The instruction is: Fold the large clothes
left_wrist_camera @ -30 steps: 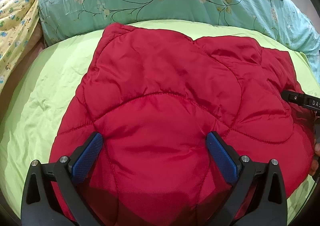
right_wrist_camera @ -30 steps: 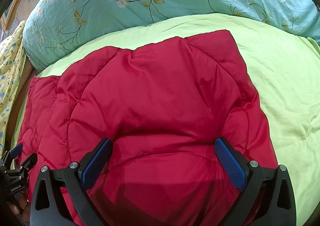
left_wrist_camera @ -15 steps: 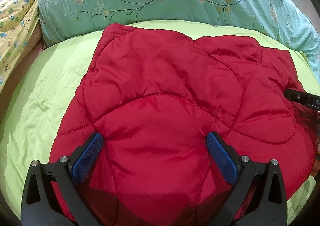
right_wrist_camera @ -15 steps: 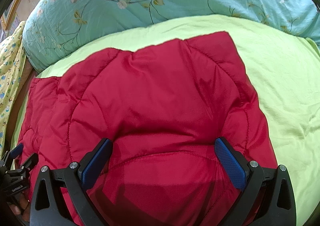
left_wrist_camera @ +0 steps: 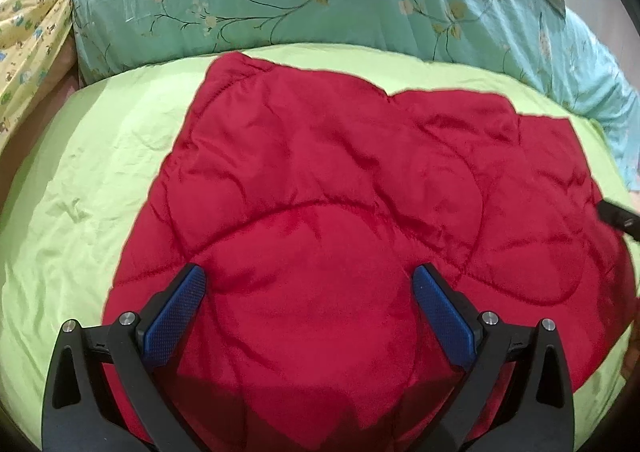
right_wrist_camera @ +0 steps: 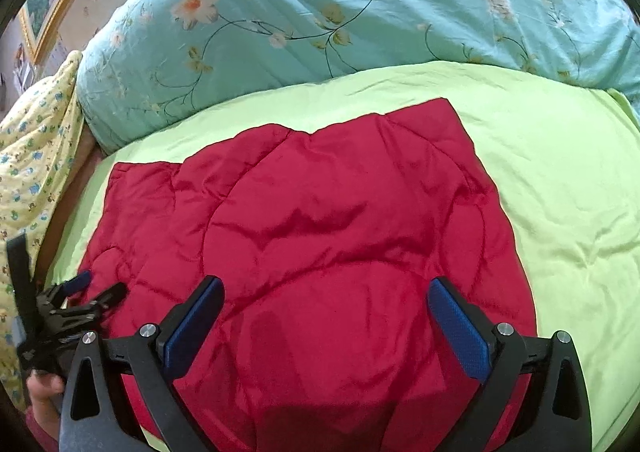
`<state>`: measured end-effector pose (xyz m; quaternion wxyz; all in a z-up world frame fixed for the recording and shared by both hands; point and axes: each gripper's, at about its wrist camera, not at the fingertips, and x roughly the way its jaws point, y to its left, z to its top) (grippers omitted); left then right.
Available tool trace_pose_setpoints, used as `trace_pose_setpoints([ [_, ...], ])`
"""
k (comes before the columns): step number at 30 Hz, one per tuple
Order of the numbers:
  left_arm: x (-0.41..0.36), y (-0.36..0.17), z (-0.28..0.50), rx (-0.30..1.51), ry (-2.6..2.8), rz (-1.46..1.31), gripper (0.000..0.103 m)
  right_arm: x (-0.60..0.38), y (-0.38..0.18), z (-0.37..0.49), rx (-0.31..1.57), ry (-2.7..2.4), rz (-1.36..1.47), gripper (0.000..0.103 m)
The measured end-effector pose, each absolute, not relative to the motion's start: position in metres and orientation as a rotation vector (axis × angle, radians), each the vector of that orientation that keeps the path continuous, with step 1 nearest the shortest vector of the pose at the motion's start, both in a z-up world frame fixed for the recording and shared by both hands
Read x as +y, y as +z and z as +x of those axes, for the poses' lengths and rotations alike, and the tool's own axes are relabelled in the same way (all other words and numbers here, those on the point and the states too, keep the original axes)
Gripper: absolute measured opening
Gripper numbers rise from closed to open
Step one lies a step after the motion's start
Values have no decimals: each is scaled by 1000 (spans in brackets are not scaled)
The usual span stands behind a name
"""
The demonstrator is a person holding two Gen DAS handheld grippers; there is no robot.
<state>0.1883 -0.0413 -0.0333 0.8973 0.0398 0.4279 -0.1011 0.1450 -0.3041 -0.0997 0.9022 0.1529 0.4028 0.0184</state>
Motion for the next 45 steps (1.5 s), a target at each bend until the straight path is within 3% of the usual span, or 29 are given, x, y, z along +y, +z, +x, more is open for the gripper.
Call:
trace_pose_setpoints([
  [4,-26,-16,192,864,-219,34,103,-315,-120,162,892,-11,346,101],
  [10,14,-4,220,860,-159,-44,103,-328,-98,161,818,-42,301,101],
  [16,45,-40,271,1024,-220,-245,103,-381,-113,190,866,-98,399,101],
  [18,44,-52,279,1065,-259,-293,99,-388,-124,200,902,-45,453,97],
  [19,42,-56,283,1077,-288,-316,93,-390,-128,204,915,-17,469,85],
  [20,40,-57,285,1078,-296,-311,83,-389,-132,207,922,6,478,67],
  [21,37,-55,284,1073,-294,-293,68,-389,-132,207,920,7,477,57],
  [22,34,-52,284,1064,-300,-278,60,-389,-129,206,915,3,476,39],
  [23,32,-47,281,1051,-315,-272,42,-390,-125,202,897,10,486,24],
  [24,32,-41,279,1036,-332,-272,28,-391,-120,197,874,19,501,20],
  [25,32,-34,275,1014,-344,-270,25,-391,-110,186,828,29,522,17],
  [32,29,17,247,821,-412,-249,20,-391,-68,145,651,22,508,15],
  [41,30,-18,262,892,-316,-230,20,-389,-106,165,759,-50,488,16],
  [45,33,-38,261,917,-273,-186,29,-386,-128,177,799,-103,487,20],
])
